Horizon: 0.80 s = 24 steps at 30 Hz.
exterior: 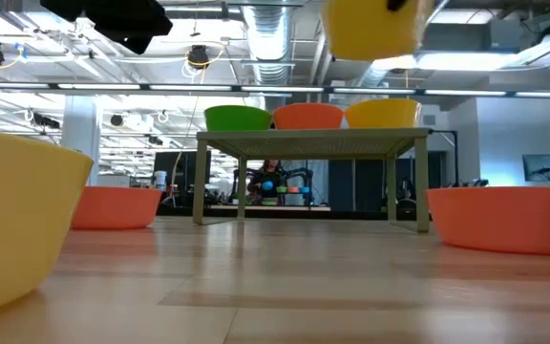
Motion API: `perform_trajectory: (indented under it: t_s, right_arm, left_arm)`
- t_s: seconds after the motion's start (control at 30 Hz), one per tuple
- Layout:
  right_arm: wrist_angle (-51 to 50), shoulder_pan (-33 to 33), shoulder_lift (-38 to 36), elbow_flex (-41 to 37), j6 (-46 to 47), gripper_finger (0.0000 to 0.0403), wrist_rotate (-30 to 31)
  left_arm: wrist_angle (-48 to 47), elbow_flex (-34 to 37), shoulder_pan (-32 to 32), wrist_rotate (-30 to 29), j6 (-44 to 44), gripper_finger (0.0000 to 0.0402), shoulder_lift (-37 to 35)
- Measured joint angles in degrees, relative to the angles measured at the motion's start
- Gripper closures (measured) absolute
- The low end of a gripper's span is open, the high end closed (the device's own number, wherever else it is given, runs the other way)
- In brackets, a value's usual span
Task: Pick & Place Mini bowls
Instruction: Stack the yellow bowl on top of the yellow bowl on the shelf
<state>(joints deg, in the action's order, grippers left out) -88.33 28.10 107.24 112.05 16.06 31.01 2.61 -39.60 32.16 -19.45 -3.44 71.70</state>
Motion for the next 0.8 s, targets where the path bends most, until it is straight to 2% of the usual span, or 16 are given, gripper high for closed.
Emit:
perform_trajectory:
  t_s: [0.07, 0.2, 0.43, 0.57, 0.8]
  right_arm:
    - [0.9, -2.3, -2.5, 0.3, -1.8, 0.04, 0.7]
    - [-1.4, -7.9, -6.4, 0.1, 1.6, 0.04, 3.3]
    - [-1.7, -16.9, -10.6, 0.1, 0.4, 0.0401, 1.7]
    - [-1.7, -18.8, -11.4, 0.1, 4.3, 0.0402, 1.6]
    - [-1.6, -18.7, -12.3, -0.1, 5.3, 0.0402, 2.0]
  left_arm:
    - [-0.2, 0.3, 0.0, 0.0, 0.0, 0.0289, 0.0]
    - [0.0, 1.1, 0.0, 0.0, 0.0, 0.0289, 0.0]
    - [0.2, 1.3, 0.0, 0.0, -0.1, 0.0289, 0.0]
    - [0.1, 1.3, 0.0, 0.0, -2.0, 0.0289, 0.0]
    - [0.0, 1.2, 0.5, 0.0, -4.5, 0.0289, -0.1]
